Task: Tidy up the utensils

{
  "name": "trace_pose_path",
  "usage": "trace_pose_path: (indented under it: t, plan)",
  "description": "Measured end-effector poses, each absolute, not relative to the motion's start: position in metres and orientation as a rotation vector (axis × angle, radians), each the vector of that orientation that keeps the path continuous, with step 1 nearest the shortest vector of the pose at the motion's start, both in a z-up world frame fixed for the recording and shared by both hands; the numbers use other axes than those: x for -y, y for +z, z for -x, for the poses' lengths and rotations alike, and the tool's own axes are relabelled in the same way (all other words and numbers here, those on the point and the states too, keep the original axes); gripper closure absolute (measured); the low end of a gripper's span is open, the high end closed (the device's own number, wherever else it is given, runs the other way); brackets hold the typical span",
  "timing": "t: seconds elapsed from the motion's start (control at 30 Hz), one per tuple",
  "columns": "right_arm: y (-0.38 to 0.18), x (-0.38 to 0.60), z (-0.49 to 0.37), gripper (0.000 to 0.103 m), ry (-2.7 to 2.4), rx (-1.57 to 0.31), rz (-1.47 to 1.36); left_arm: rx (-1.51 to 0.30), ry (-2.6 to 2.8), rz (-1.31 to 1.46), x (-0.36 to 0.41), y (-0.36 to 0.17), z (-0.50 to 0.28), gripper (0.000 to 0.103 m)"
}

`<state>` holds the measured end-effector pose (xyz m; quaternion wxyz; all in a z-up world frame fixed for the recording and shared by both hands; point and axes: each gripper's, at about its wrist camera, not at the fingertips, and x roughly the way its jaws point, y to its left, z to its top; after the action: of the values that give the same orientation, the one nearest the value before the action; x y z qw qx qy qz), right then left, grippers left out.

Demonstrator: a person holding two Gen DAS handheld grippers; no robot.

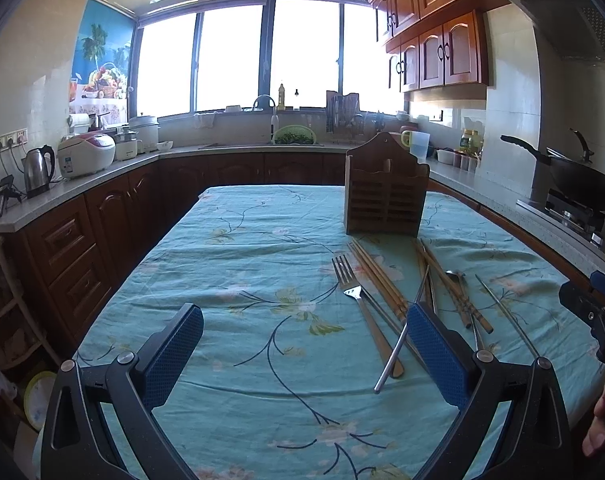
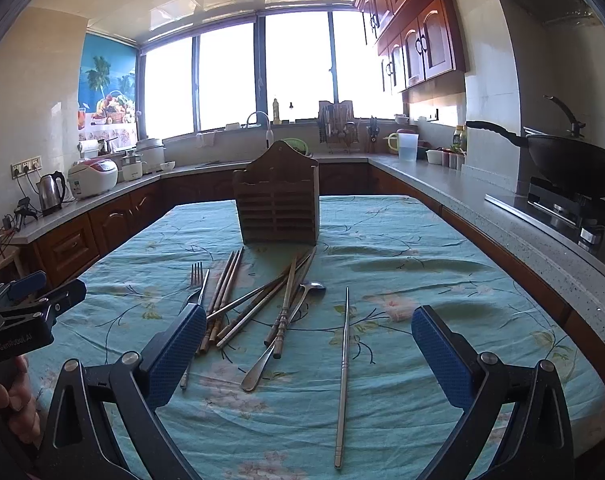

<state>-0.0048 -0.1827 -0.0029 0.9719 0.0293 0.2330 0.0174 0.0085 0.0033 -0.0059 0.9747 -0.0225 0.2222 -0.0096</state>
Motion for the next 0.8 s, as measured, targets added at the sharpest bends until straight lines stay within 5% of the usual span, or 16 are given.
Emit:
trace_pose_path:
  t: [0.57,0.8]
  plan:
    - [-0.006,0.206,-0.04,0.002,0.064,-0.564,-0.174,-0.612,-0.056,0.102,-0.022,0.009,-0.073,0.004]
    - [-0.013,0.218,-0.076,0.037,0.12,-0.667,-0.27,-0.74,-0.112,0.137,-0.027,0.008,-0.127,0.017]
